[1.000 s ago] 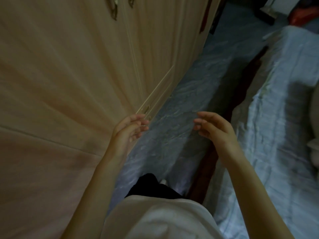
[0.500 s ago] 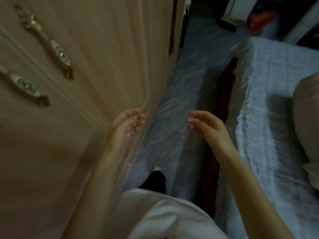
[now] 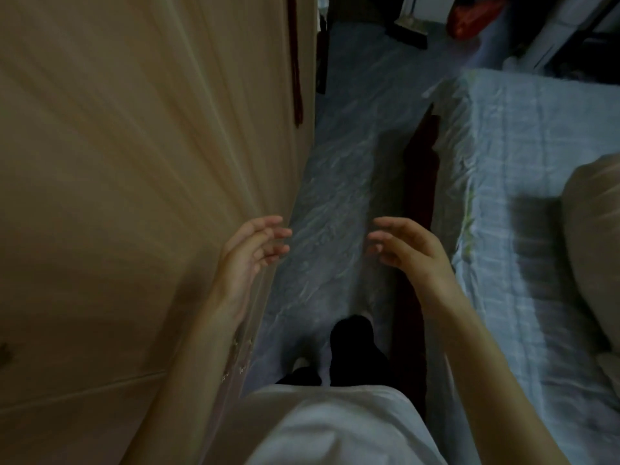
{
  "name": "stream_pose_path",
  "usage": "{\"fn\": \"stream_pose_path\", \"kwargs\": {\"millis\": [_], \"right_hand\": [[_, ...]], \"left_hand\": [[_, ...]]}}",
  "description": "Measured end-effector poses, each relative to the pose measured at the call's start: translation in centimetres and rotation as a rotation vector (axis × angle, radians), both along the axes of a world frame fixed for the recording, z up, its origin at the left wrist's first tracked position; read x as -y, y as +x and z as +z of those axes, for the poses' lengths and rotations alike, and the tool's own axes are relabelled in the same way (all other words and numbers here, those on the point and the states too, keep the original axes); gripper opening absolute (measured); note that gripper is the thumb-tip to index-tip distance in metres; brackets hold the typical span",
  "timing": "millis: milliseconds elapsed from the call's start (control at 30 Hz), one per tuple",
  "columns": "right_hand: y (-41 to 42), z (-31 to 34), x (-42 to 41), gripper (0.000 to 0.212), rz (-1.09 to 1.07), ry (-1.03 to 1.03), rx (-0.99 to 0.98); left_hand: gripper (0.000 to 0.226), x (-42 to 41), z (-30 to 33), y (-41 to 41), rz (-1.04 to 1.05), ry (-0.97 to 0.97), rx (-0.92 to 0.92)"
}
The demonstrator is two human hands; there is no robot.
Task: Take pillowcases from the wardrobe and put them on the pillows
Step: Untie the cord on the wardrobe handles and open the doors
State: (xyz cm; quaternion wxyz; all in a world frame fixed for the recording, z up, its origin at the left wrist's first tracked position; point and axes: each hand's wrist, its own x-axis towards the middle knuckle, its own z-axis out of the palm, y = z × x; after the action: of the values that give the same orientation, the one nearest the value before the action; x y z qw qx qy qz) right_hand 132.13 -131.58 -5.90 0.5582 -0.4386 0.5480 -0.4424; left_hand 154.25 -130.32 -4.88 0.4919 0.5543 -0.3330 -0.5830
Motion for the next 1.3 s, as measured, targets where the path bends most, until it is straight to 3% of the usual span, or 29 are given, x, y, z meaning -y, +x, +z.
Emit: {"fn": "stream_pose_path", "kwargs": {"millis": [667, 967, 1300], "right_hand": [[-13.8, 3.1, 28.7, 0.024, 0.144, -0.01, -0.083], [-12.9, 2.0, 37.3, 0.026, 0.256, 0.023, -0.116], [-8.4, 3.0, 49.8, 0.027, 0.419, -0.12, -0.152]], "left_hand": [[0.026, 24.7, 0.4, -7.5, 0.289, -0.027, 0.009], [0.025, 31.1, -0.8, -7.7, 0.329, 0.075, 0.052], [0.031, 42.0, 0.1, -6.4, 0.458, -0.028, 0.112]]}}
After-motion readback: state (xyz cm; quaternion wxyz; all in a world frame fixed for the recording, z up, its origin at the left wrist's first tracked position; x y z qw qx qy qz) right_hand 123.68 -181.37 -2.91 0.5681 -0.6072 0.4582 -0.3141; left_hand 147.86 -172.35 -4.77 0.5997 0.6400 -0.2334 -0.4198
